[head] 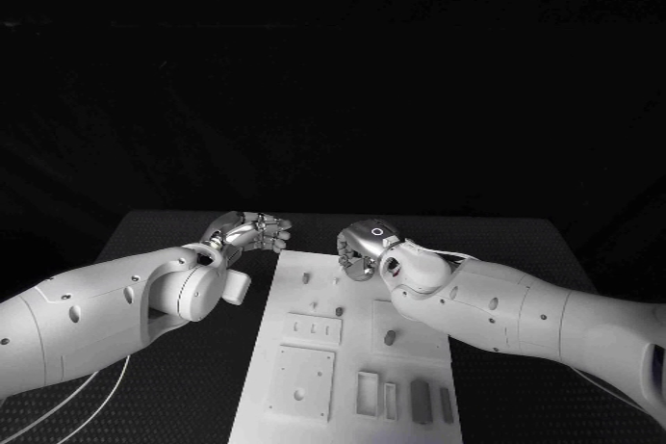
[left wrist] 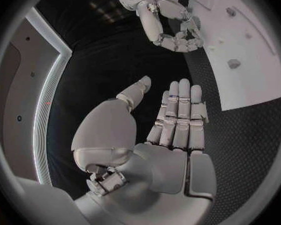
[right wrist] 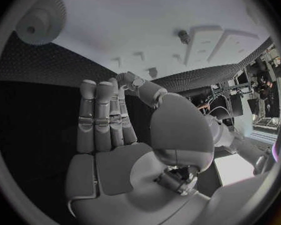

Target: Assemble the parts on the task board

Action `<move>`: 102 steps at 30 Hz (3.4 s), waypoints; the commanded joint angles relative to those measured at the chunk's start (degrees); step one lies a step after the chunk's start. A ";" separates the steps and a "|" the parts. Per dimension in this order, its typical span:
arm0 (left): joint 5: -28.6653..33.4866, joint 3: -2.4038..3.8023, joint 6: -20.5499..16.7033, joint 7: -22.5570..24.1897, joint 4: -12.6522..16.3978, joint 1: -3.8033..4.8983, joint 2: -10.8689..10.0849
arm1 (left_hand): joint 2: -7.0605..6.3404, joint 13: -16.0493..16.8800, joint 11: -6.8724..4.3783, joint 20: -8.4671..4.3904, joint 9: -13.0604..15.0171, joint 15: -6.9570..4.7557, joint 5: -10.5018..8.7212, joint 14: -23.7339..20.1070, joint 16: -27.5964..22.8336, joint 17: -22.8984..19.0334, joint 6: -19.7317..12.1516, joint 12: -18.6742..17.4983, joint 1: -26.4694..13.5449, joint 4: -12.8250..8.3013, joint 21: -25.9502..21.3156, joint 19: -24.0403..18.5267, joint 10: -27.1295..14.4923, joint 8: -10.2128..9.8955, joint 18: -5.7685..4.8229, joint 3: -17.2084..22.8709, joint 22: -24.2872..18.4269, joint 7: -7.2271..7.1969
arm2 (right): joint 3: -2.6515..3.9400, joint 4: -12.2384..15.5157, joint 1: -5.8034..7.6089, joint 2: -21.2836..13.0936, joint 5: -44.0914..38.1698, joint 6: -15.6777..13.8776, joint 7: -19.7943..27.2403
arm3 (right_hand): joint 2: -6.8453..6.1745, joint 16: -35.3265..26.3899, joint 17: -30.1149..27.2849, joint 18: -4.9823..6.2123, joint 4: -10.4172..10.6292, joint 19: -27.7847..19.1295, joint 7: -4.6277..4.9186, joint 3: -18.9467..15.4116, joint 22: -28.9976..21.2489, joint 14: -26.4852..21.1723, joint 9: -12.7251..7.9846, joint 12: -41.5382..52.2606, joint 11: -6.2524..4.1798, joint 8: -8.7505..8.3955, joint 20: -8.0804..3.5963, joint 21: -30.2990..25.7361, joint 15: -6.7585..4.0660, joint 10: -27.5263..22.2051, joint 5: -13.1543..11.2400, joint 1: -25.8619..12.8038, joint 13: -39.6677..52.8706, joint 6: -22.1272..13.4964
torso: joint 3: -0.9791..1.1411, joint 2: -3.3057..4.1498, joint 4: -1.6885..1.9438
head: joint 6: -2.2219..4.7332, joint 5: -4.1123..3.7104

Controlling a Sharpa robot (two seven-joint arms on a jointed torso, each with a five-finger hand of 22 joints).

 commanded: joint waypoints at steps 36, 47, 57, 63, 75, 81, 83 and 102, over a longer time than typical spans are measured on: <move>0.26 0.07 0.79 0.48 0.10 0.05 0.61 | 0.03 -0.07 0.49 -0.27 -0.15 0.06 -0.08 -0.18 -0.17 0.15 -0.14 -0.43 -0.66 -0.19 0.33 -0.32 0.03 -0.30 0.52 0.26 1.20 0.41 | -0.52 -2.59 -0.06 1.77 -1.56 2.00 -0.22 | -0.16 0.52 0.19 1.71 -0.01 -0.33 0.05 0.66 1.37 -0.06 0.08 0.04 0.04 -0.02 -0.18 0.73 -0.40 0.59 0.13 -0.03 0.24 0.30 | -0.22 0.93 0.18 | -0.77 0.46; 0.34 0.07 0.79 0.47 -0.07 0.05 0.71 | 0.02 -0.08 0.50 -0.27 -0.16 0.06 -0.08 -0.18 -0.18 0.17 -0.15 -0.47 -0.70 -0.19 0.35 -0.33 0.03 -0.32 0.52 0.27 1.20 0.42 | -0.71 -3.52 -0.07 2.23 -1.72 2.26 -0.24 | -0.14 0.55 0.20 1.71 0.00 -0.36 0.06 0.69 1.36 -0.08 0.08 0.01 0.05 -0.04 -0.18 0.80 -0.39 0.59 0.13 -0.06 0.26 0.29 | -0.30 1.08 0.69 | -1.32 -0.14; 0.36 0.07 0.80 0.46 -0.06 0.05 0.81 | 0.00 -0.08 0.50 -0.27 -0.17 0.06 -0.09 -0.18 -0.18 0.19 -0.16 -0.50 -0.72 -0.20 0.37 -0.34 0.03 -0.34 0.51 0.28 1.20 0.42 | -0.73 -3.46 -0.07 2.40 -1.38 2.93 -0.11 | -0.14 0.59 0.21 1.71 0.00 -0.39 0.06 0.70 1.36 -0.08 0.09 -0.02 0.05 -0.06 -0.18 0.88 -0.39 0.60 0.13 -0.09 0.29 0.29 | -0.37 1.43 0.71 | -1.35 -0.12; 0.36 0.07 0.80 0.42 -0.08 0.05 0.76 | 0.00 -0.08 0.51 -0.27 -0.18 0.06 -0.08 -0.18 -0.19 0.20 -0.16 -0.53 -0.73 -0.22 0.39 -0.35 0.03 -0.35 0.52 0.29 1.19 0.43 | -0.88 -3.70 -0.07 2.38 -0.89 3.83 0.08 | -0.15 0.61 0.21 1.71 -0.02 -0.49 0.09 0.74 1.34 -0.16 0.08 -0.12 0.07 -0.14 -0.17 0.98 -0.37 0.53 0.13 -0.15 0.31 0.20 | -0.34 1.36 0.69 | -1.59 -0.18; 0.36 0.07 0.72 0.41 -0.18 0.05 0.67 | -0.02 -0.09 0.51 -0.27 -0.19 0.06 -0.09 -0.19 -0.20 0.22 -0.16 -0.57 -0.74 -0.24 0.41 -0.37 0.03 -0.36 0.52 0.31 1.19 0.43 | -1.00 -4.15 -0.04 2.13 4.46 -0.77 1.02 | -6.19 0.40 -0.38 1.71 2.22 -2.88 3.91 -0.06 1.15 -1.84 -1.82 -1.87 3.84 -5.27 0.77 1.39 3.24 -11.36 0.03 -1.79 -2.47 -9.13 | -0.31 1.35 0.62 | -1.60 -0.10; 0.59 0.07 0.61 0.42 -0.34 0.06 0.48 | -0.04 -0.10 0.53 -0.27 -0.21 0.06 -0.10 -0.18 -0.20 0.23 -0.18 -0.61 -0.79 -0.23 0.43 -0.37 0.01 -0.39 0.51 0.30 1.19 0.44 | -1.00 -3.25 0.10 1.15 6.07 -3.19 1.61 | -7.67 0.11 -0.43 1.71 3.51 -5.02 3.64 -3.52 1.08 -4.18 -2.02 -1.71 5.47 -6.25 1.56 0.71 4.78 -17.30 -0.12 -5.22 -4.54 -12.46 | -0.30 1.40 0.60 | -1.16 -0.09; 0.89 0.07 0.57 0.42 -0.48 0.06 0.43 | -0.06 -0.10 0.54 -0.26 -0.21 0.06 -0.10 -0.19 -0.21 0.23 -0.19 -0.62 -0.81 -0.23 0.44 -0.37 0.00 -0.40 0.51 0.30 1.19 0.45 | -0.99 -2.37 0.32 0.43 6.24 -3.87 1.81 | -7.68 0.22 -0.42 1.71 3.41 -5.17 3.49 -3.85 1.08 -4.34 -1.93 -1.60 5.61 -6.16 1.61 0.69 4.88 -17.59 -0.09 -5.25 -4.74 -12.64 | -0.26 1.43 0.63 | -0.91 -0.09; 2.86 0.05 2.27 1.38 -2.74 -0.21 0.61 | -0.22 -0.12 0.57 -0.24 -0.26 0.10 -0.15 -0.27 -0.28 0.26 -0.28 -0.74 -0.94 -0.25 0.46 -0.46 -0.02 -0.48 0.49 0.29 1.17 0.49 | 0.93 11.23 2.83 -15.01 20.37 -1.60 10.30 | -7.38 2.38 -0.18 1.71 4.35 -3.85 3.99 -3.25 1.20 -3.31 -0.37 6.84 1.77 -3.44 0.99 2.37 1.31 -7.12 0.09 -1.87 -0.40 -9.71 | 0.75 0.35 -1.25 | 0.48 0.38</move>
